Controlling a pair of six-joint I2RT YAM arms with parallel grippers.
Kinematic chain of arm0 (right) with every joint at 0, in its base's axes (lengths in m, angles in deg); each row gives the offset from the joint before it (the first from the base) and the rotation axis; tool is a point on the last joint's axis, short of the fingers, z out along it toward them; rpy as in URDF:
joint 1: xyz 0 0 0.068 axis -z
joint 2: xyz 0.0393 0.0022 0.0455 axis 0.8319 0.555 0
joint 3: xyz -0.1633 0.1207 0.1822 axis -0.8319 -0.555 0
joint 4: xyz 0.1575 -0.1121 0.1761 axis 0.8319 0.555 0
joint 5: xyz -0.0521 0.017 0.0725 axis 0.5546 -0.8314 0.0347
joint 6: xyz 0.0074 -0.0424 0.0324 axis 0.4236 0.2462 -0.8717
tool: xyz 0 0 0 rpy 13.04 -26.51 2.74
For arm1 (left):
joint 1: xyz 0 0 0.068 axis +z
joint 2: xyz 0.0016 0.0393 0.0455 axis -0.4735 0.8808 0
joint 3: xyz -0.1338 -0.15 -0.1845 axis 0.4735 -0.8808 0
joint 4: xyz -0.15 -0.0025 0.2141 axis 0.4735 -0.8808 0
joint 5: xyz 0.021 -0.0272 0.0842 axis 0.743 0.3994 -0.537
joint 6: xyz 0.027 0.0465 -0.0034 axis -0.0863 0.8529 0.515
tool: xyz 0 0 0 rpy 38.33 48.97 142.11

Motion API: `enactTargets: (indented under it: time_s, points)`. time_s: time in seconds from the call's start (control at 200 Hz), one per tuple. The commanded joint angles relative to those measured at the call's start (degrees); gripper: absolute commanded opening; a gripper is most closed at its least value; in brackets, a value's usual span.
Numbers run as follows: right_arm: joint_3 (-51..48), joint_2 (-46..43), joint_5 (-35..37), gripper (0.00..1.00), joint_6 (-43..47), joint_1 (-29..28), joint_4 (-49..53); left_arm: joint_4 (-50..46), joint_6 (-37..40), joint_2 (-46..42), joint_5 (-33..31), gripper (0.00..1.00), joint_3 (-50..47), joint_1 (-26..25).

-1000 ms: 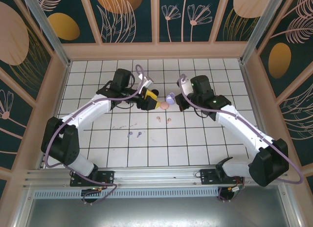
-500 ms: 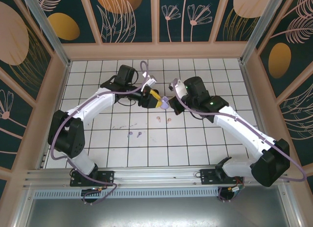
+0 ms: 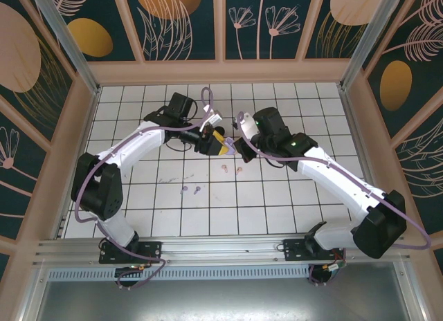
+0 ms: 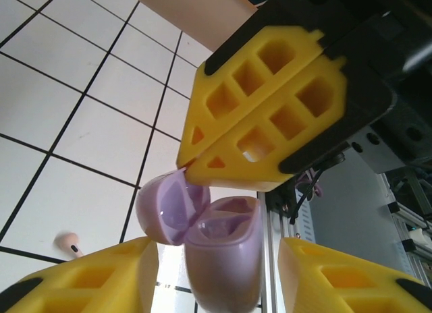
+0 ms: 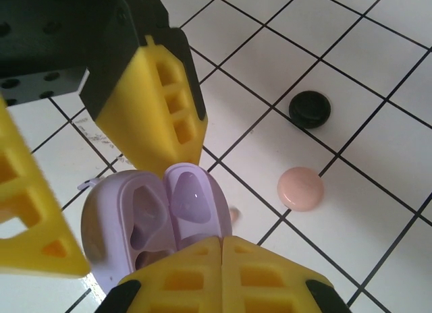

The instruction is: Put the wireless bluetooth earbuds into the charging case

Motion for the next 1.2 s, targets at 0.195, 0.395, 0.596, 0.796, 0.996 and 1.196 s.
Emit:
enactTargets:
  time_s: [0.195,0.395,0.596,0.796,0.996,1.196]
  points:
    - [2.7,1.2,0.8,0.0,2.2,-0.9,1.5,-5.4,4.9,2.5,2.9,0.46,2.8,-0.4]
    - [3.2,1.9,0.8,0.0,2.6,-0.9,1.7,-5.8,5.3,3.1,3.6,0.43,3.3,-0.4]
    - [3.4,2.4,1.0,0.0,2.7,-1.0,1.7,-6.4,6.1,3.5,4.1,0.32,3.3,-0.5]
    - [3.5,2.9,1.1,0.0,2.7,-1.2,1.5,-7.1,6.8,3.7,4.4,0.21,3.4,-0.5]
    - [4.1,3.2,2.2,0.0,2.4,-1.3,1.2,-6.8,7.1,3.9,5.1,0.05,3.2,-0.5]
    - [5.8,1.9,5.8,0.33,0.2,-0.7,1.0,4.4,-0.2,1.3,4.4,0.0,-1.6,-0.4]
